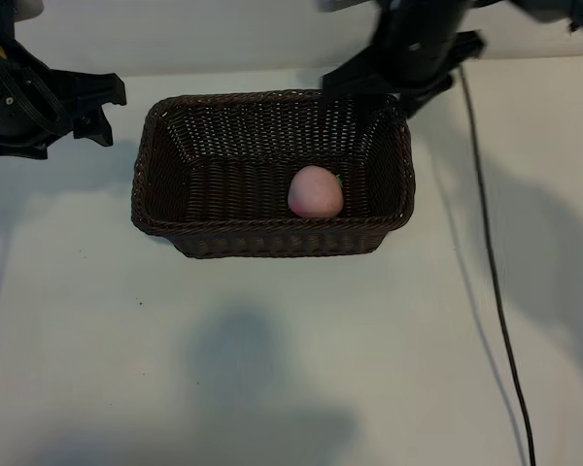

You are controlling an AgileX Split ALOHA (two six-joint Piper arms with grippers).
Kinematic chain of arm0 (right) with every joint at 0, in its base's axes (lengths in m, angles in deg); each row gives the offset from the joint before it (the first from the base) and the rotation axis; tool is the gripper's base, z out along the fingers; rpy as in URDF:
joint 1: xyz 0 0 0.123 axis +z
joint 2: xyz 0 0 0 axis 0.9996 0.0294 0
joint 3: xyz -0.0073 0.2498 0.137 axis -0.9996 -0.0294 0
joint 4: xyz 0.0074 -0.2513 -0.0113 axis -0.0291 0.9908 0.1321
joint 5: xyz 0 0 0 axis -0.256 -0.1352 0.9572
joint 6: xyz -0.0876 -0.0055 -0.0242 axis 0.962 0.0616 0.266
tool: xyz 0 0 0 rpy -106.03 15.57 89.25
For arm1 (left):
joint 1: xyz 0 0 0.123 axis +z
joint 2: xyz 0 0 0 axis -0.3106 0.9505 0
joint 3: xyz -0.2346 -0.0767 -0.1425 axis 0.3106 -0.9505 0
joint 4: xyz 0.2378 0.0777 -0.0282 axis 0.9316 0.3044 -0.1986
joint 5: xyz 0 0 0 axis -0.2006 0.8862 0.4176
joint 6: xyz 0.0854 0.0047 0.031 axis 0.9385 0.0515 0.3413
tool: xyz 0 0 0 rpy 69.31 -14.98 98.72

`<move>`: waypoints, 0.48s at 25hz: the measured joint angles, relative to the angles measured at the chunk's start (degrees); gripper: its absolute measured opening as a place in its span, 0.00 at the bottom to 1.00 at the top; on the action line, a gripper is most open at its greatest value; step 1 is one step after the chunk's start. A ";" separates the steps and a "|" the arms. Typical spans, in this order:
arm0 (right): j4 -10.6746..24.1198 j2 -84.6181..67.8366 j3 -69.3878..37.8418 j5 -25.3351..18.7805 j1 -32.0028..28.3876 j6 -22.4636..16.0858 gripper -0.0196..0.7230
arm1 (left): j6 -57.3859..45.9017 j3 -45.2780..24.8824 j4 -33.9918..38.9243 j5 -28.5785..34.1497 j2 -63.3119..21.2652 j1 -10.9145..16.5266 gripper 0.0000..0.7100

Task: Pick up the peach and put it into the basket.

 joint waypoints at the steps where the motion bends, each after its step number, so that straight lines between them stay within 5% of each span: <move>1: 0.65 0.00 0.00 -0.11 -1.40 0.05 0.70 | 0.00 0.00 0.00 0.00 0.00 0.00 0.83; 12: 2.43 0.00 -1.74 -0.18 -9.74 0.34 0.70 | -0.10 0.00 0.00 0.00 0.00 0.00 0.83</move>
